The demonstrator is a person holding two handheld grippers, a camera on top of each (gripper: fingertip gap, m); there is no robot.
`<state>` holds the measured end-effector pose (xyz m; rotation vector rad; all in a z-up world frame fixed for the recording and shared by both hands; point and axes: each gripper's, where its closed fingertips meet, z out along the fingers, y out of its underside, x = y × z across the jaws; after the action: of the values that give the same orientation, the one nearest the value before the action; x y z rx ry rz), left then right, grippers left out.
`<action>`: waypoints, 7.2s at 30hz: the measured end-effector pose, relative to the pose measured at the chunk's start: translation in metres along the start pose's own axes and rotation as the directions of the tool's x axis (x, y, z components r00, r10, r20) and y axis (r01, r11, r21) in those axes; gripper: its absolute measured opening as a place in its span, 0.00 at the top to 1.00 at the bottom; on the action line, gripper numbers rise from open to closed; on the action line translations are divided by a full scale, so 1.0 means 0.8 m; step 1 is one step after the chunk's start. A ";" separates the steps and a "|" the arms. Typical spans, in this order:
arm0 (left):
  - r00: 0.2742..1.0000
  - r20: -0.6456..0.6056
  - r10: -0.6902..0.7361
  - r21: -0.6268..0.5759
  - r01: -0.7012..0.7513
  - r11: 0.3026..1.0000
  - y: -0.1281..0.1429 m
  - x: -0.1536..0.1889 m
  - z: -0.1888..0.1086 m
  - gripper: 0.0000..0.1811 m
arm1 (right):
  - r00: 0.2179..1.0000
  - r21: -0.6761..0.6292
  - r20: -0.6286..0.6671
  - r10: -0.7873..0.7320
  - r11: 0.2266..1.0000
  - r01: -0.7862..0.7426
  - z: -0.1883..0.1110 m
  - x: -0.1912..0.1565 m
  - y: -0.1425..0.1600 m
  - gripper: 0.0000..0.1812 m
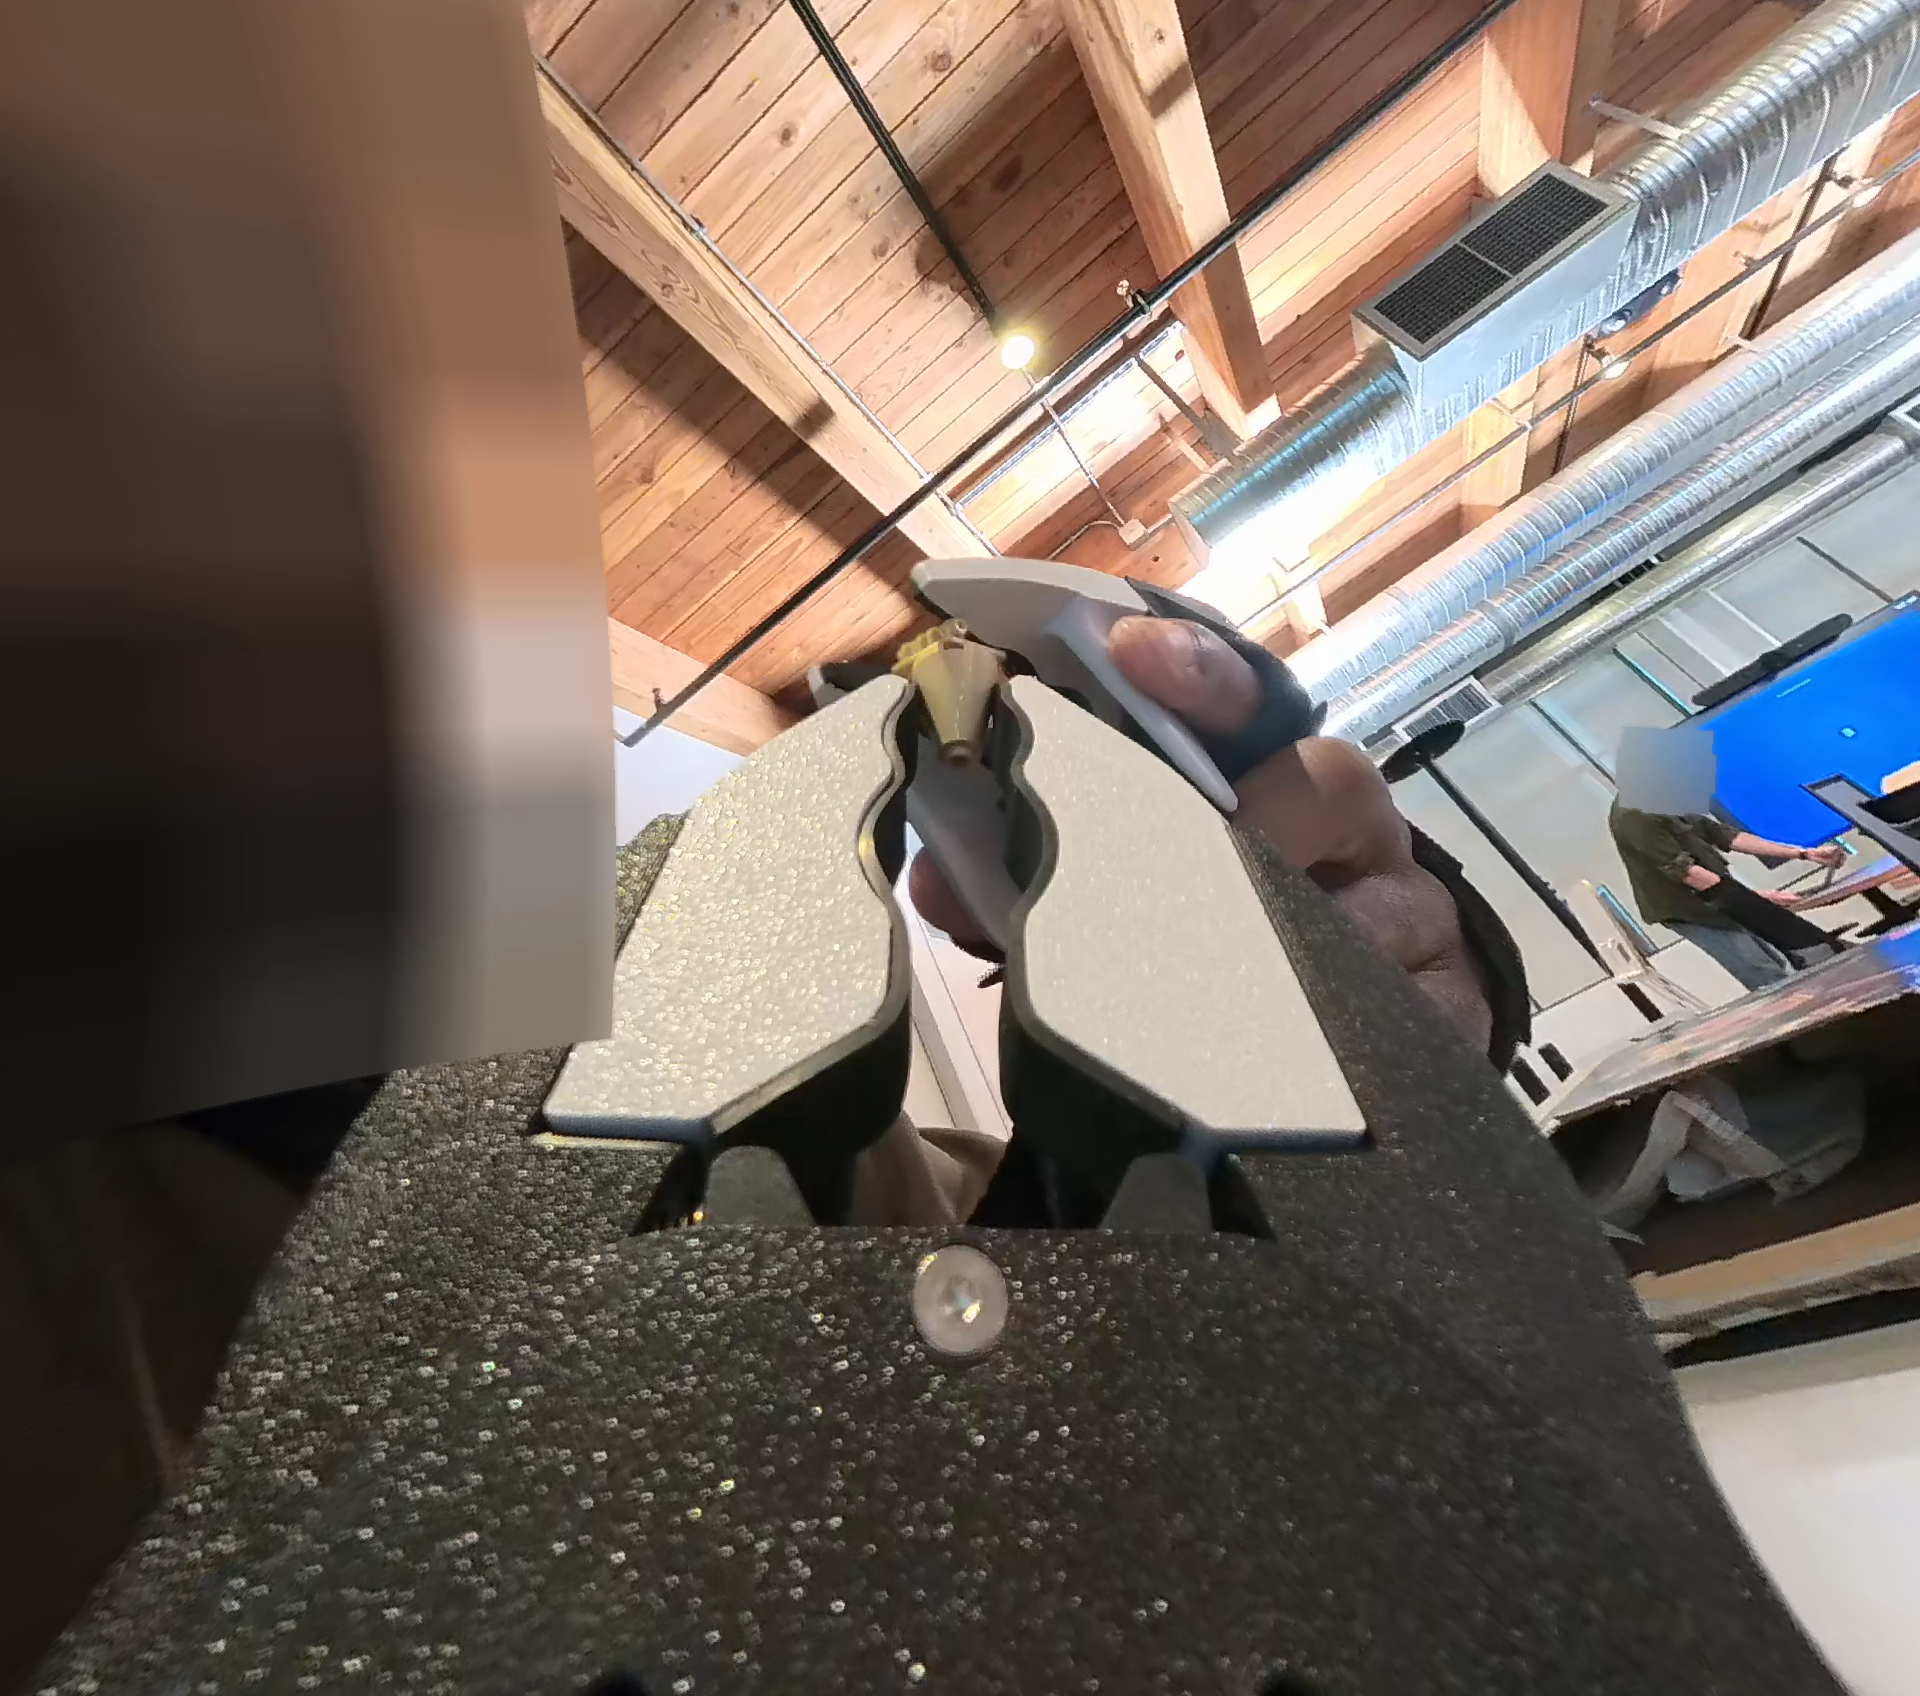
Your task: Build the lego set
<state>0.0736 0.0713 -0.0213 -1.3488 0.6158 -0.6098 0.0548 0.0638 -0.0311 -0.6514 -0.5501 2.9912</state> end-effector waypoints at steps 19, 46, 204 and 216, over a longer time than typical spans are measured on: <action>0.990 0.102 0.101 0.084 -0.110 0.990 -0.009 0.000 0.011 0.86 | 0.997 0.083 0.076 0.035 0.996 -0.042 0.000 -0.011 -0.007 0.93; 0.903 0.426 -0.054 -0.620 0.334 0.710 0.249 -0.048 -0.134 0.83 | 0.874 -0.175 -0.448 -0.185 0.978 0.117 -0.095 0.050 -0.027 0.93; 0.863 0.092 -0.498 0.077 0.492 0.867 0.148 -0.015 -0.075 1.00 | 0.611 -0.843 -0.288 -0.737 0.497 0.203 -0.103 0.114 0.095 0.94; 0.843 0.112 -0.527 0.157 0.508 0.847 0.142 -0.034 -0.090 1.00 | 0.575 -0.848 -0.287 -0.766 0.483 0.220 -0.107 0.120 0.083 0.93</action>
<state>0.0085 0.0546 -0.1406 -1.4357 0.0729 -0.9562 0.0048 0.0403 -0.1649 -1.1844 -1.5655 1.6389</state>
